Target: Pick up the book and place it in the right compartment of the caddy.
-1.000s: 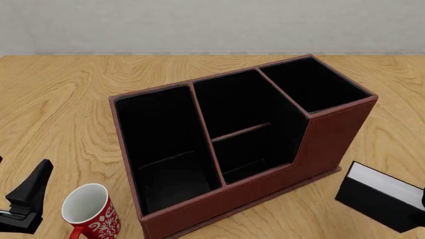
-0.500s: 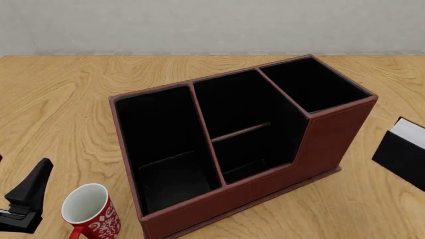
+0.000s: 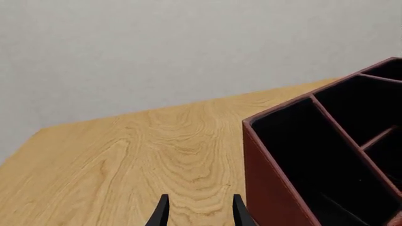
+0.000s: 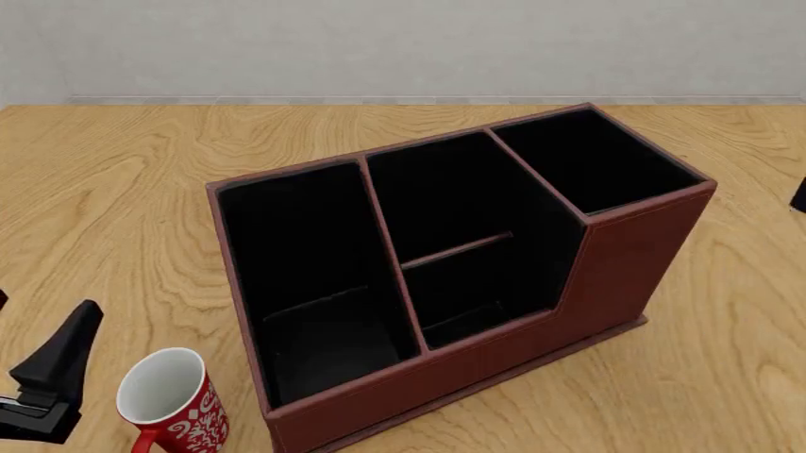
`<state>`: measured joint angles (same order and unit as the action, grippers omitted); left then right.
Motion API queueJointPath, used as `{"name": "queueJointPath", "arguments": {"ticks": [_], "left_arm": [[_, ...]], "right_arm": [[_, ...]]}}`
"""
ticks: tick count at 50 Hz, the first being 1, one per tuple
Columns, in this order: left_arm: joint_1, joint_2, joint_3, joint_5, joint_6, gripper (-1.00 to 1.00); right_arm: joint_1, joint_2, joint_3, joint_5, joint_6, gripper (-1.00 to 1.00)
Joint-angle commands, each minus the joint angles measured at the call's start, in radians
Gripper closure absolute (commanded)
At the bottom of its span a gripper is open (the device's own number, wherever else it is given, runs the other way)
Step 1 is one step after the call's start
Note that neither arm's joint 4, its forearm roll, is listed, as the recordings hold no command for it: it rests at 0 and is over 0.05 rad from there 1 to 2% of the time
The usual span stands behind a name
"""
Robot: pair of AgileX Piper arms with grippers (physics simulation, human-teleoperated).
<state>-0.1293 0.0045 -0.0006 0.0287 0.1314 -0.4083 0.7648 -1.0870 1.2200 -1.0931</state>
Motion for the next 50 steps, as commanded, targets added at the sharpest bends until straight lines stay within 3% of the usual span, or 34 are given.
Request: {"name": "queueJointPath", "arguments": {"ticks": [1, 7, 11, 15, 19, 22, 24, 29, 30, 32, 34, 44, 49, 50], "left_arm": [[-0.002, 0.001, 0.0, -0.004, -0.003, -1.0], [-0.002, 0.0, 0.0, -0.003, -0.006, -1.0], [-0.001, -0.001, 0.0, -0.002, -0.007, -1.0], [0.0, -0.001, 0.0, -0.001, -0.006, -1.0], [-0.001, 0.0, 0.0, -0.003, -0.008, -1.0], [-0.001, -0.004, 0.001, -0.001, -0.007, -1.0], [0.0, -0.001, 0.0, -0.003, -0.004, -1.0], [0.005, -0.004, 0.001, -0.001, -0.003, -1.0], [0.004, -0.004, 0.001, -0.001, -0.001, -1.0], [0.002, -0.004, 0.001, -0.001, -0.002, -1.0], [-0.001, -0.004, 0.001, 0.0, -0.003, -1.0], [0.002, -0.001, 0.0, -0.001, -0.004, -1.0], [0.001, -0.004, 0.001, 0.001, -0.004, -1.0], [0.002, -0.004, 0.001, 0.0, -0.005, -1.0]], "right_arm": [[0.015, 0.072, -0.189, 0.0, 0.045, 1.0], [0.08, 0.134, -0.323, 0.0, 0.144, 1.0], [0.097, 0.154, -0.349, 0.0, 0.159, 1.0], [0.13, 0.19, -0.405, 0.0, 0.234, 1.0], [0.128, 0.22, -0.437, 0.0, 0.257, 1.0], [0.174, 0.241, -0.476, 0.0, 0.305, 1.0], [0.224, 0.254, -0.498, 0.0, 0.366, 1.0], [0.232, 0.273, -0.523, 0.0, 0.387, 1.0], [0.244, 0.292, -0.533, 0.0, 0.453, 1.0], [0.245, 0.3, -0.553, 0.0, 0.465, 1.0], [0.298, 0.307, -0.553, 0.0, 0.523, 1.0], [0.43, 0.346, -0.644, 0.0, 0.698, 1.0], [0.441, 0.344, -0.617, 0.0, 0.696, 1.0], [0.48, 0.344, -0.624, 0.0, 0.746, 1.0]]}}
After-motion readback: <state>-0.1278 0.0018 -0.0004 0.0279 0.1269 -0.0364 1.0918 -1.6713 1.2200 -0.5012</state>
